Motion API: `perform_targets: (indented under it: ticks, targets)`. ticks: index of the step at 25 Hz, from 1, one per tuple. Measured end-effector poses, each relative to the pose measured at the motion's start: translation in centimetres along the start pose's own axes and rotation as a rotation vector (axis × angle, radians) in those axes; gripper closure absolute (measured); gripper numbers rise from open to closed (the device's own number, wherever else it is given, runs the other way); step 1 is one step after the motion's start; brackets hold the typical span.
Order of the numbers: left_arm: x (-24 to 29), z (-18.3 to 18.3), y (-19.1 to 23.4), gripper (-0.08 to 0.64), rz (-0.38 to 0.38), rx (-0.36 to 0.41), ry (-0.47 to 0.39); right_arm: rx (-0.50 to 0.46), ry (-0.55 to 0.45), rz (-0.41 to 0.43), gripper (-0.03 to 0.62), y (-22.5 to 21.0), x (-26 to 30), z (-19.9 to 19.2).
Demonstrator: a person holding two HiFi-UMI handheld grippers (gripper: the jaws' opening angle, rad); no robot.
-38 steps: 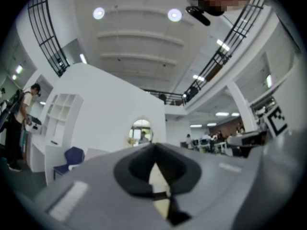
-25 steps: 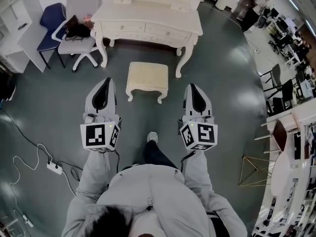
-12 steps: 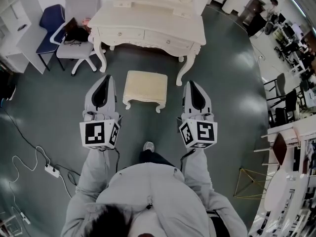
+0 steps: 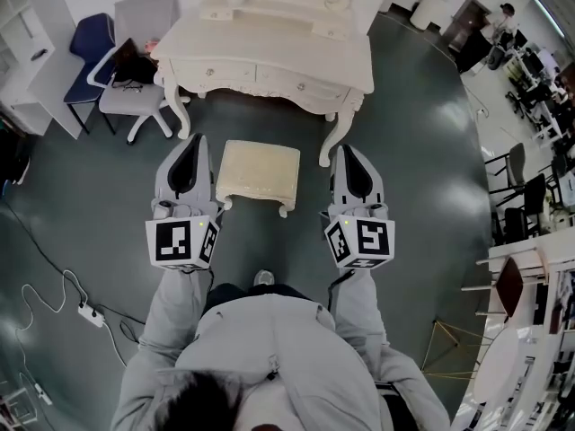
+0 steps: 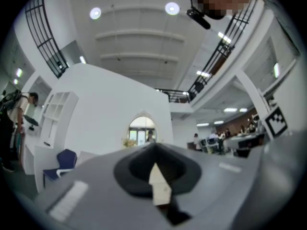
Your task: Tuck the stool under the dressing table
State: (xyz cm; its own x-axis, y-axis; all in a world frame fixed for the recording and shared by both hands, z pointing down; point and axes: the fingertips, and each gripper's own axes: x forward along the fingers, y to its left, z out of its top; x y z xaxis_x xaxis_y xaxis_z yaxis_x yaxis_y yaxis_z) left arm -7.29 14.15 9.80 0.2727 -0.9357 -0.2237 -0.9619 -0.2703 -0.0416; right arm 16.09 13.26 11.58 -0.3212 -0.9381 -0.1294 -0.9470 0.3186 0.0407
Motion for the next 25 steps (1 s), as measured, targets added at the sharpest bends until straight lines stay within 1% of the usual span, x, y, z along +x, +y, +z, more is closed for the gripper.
perform_targets:
  ticks: [6,10,21,25]
  targets:
    - [1.9,-0.8,-1.0,0.551,-0.006,0.006,0.017,0.011,-0.002,0.008,0.589,-1.4,1.2,-0.5]
    - [3.7,-1.2,-0.9,0.551,-0.010,0.001,0.020,0.019,0.007,0.006,0.589,-2.2,2.7,-1.0]
    - [10.0,-3.7,2.3,0.551,-0.040,-0.010,0.046,0.017,0.039,-0.020,0.589,-2.8,9.4,-2.9]
    - [12.5,-5.3,4.0,0.551,-0.058,-0.014,0.072,0.021,0.061,-0.033,0.589,-2.6,12.3,-4.2]
